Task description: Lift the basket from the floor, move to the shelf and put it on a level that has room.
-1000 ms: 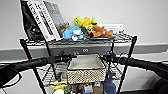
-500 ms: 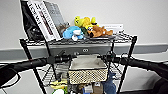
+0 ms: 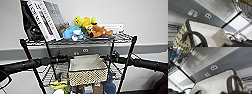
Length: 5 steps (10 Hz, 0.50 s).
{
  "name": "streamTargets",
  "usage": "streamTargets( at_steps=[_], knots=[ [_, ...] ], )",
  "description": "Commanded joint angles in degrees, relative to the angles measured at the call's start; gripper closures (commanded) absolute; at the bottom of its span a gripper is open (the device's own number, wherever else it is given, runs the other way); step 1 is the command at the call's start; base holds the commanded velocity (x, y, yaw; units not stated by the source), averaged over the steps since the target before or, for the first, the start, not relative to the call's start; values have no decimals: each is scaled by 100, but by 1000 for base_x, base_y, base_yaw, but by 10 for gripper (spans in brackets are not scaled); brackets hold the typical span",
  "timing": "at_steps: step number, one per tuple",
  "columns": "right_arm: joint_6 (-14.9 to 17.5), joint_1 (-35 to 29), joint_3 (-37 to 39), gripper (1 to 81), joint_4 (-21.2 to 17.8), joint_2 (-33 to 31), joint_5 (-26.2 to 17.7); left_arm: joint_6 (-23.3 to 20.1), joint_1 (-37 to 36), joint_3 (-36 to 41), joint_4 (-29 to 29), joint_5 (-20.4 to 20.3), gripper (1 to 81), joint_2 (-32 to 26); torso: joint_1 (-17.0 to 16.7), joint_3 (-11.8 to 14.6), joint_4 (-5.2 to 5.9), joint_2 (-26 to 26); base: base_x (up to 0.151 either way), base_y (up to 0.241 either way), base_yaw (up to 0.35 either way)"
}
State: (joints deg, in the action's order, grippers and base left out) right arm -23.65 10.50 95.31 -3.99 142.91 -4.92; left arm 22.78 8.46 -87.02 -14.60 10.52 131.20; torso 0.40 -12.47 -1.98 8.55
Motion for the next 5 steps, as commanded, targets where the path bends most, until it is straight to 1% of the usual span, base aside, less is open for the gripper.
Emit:
streamTargets(
  at_steps=[1, 5],
  knots=[
    [-25, -1044, -636, 10, -14, -514, 97, -20, -1105, 387, 28, -164, 10, -373, 0, 0, 0, 0, 0, 0, 0],
    [-17, -983, -1164, 10, -14, -1077, 97, -46, -1105, 782, 37, -129, 10, -822, 0, 0, 0, 0, 0, 0, 0]
  ],
)
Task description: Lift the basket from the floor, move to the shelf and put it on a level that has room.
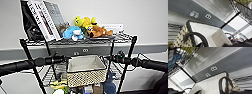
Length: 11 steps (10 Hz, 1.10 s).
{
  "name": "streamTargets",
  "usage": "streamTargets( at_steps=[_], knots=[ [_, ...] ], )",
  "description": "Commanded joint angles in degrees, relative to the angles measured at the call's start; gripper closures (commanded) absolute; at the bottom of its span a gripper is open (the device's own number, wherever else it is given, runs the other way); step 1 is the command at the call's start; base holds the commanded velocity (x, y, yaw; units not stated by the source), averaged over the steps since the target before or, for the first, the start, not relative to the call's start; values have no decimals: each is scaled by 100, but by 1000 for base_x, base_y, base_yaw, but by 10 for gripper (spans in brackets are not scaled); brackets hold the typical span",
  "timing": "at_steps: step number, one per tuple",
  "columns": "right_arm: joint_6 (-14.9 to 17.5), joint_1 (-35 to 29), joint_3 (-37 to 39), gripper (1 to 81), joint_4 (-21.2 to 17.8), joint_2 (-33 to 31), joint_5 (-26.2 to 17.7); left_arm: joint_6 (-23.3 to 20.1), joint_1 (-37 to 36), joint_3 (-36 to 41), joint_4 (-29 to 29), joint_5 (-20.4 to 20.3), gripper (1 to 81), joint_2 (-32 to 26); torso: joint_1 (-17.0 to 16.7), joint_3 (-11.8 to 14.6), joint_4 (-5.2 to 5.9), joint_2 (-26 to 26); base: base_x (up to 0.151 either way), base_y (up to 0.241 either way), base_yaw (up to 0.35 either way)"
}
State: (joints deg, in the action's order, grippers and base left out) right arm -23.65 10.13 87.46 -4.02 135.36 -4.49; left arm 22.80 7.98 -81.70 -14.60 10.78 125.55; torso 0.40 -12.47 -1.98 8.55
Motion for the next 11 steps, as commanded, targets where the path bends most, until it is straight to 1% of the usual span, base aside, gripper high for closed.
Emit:
streamTargets(
  at_steps=[1, 3, 6, 7, 9, 11],
  knots=[
    [-17, -902, -493, 10, -2, -455, 62, -56, -1023, 268, 63, -120, 10, -302, 0, 0, 0, 0, 0, 0, 0],
    [-17, -806, -669, 10, -2, -657, 71, -47, -908, 269, 186, -111, 10, -381, 0, 0, 0, 0, 0, 0, 0],
    [-8, -727, -810, 10, 7, -762, 71, -47, -706, 286, 239, -102, 10, -548, -2, 0, 0, 0, 0, 0, 0],
    [1, -639, -871, 10, 7, -832, 88, -47, -688, 443, 239, -102, 10, -722, -2, 0, 0, 0, 0, 0, 0],
    [27, -393, -1090, 10, 7, -1096, 290, -56, -653, 883, 256, -102, 10, -1109, 0, 2, 0, 0, 0, 0, 0],
    [36, -243, -1450, 10, 16, -1473, 290, -126, -425, 1164, 256, -119, 10, -1453, -2, 2, 0, 0, 0, 0, 0]
  ],
)
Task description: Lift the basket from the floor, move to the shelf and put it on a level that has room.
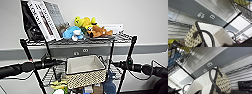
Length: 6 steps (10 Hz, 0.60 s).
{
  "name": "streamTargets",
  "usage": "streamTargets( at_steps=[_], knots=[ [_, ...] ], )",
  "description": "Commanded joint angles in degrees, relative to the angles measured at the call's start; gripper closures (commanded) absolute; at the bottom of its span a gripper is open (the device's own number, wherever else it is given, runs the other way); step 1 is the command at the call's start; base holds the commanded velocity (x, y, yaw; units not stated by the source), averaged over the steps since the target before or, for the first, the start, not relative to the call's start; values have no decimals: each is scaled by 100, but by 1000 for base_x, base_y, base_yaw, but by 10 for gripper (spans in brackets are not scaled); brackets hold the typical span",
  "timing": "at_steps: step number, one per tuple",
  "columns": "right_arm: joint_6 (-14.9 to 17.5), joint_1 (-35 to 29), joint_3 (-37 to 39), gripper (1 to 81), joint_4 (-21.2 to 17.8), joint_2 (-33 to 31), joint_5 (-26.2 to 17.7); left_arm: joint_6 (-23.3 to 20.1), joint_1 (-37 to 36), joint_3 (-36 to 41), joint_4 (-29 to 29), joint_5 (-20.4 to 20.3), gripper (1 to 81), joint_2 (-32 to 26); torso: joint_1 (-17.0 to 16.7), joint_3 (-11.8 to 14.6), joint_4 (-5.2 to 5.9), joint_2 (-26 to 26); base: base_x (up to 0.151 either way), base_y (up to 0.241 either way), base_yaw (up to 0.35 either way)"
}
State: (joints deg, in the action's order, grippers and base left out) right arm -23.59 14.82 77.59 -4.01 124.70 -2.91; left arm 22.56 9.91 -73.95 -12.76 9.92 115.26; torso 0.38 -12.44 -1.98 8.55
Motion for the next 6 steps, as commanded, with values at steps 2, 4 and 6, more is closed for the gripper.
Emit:
streamTargets(
  at_steps=[2, 4, 6],
  knots=[
    [30, -502, -904, 10, 14, -864, 133, -244, -232, 635, 55, -87, 10, -749, 0, 0, 0, 2, 0, 0, 0],
    [30, -212, -1274, 10, 14, -1286, 221, -349, 165, 854, 55, -227, 10, -1127, 0, 0, 0, 2, 0, 0, 0],
    [47, 130, -1590, 10, 14, -1673, 283, -384, 472, 1259, 55, -368, 10, -1531, -2, 0, 0, 2, 0, 0, 0]
  ],
)
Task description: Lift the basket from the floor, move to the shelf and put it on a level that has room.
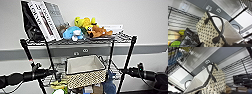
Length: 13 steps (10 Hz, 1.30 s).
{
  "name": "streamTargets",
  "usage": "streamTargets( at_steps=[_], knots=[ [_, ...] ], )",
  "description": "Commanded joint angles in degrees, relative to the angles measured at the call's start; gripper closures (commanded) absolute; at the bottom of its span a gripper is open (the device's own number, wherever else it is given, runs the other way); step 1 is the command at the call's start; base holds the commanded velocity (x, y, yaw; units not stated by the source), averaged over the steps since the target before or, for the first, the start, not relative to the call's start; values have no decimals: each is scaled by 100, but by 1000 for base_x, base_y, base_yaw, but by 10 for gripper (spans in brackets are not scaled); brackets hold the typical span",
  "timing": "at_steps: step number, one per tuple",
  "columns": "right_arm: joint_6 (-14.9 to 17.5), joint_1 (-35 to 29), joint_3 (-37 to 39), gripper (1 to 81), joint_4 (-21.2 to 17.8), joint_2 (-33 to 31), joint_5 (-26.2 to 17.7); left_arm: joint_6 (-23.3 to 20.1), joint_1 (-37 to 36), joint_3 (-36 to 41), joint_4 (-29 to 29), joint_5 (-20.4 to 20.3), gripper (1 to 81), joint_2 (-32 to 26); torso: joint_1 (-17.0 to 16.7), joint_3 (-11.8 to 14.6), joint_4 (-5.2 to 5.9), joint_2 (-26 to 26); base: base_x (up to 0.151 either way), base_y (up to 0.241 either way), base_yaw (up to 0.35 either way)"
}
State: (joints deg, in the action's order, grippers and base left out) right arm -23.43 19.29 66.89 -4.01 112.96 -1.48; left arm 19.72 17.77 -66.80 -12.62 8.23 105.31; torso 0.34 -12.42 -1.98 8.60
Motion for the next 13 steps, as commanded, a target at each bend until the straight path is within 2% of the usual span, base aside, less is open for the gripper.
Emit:
streamTargets(
  at_steps=[1, 5, 7, 11, 13],
  knots=[
    [32, -114, -616, 10, 14, -657, 130, -144, -69, 633, 40, -312, 10, -633, 0, 0, 0, -2, 0, 0, 0],
    [32, 809, -670, 10, 32, -790, 86, -373, 1416, 625, 49, -928, 10, -608, -9, 4, 0, 4, 0, 0, 0],
    [40, 1459, -626, 10, 32, -772, 104, -653, 2180, 625, 57, -1174, 10, -529, -9, 6, 0, 4, 0, 0, 0],
    [119, 2945, 200, 10, 348, -281, 130, -1234, 3719, 107, 58, -1780, 10, 42, -11, 13, 0, 6, 0, 0, 0],
    [119, 3349, 332, 10, 463, -104, 139, -1322, 4168, -52, 172, -2009, 10, 254, -15, 15, 0, 9, 0, 0, 0]
  ],
)
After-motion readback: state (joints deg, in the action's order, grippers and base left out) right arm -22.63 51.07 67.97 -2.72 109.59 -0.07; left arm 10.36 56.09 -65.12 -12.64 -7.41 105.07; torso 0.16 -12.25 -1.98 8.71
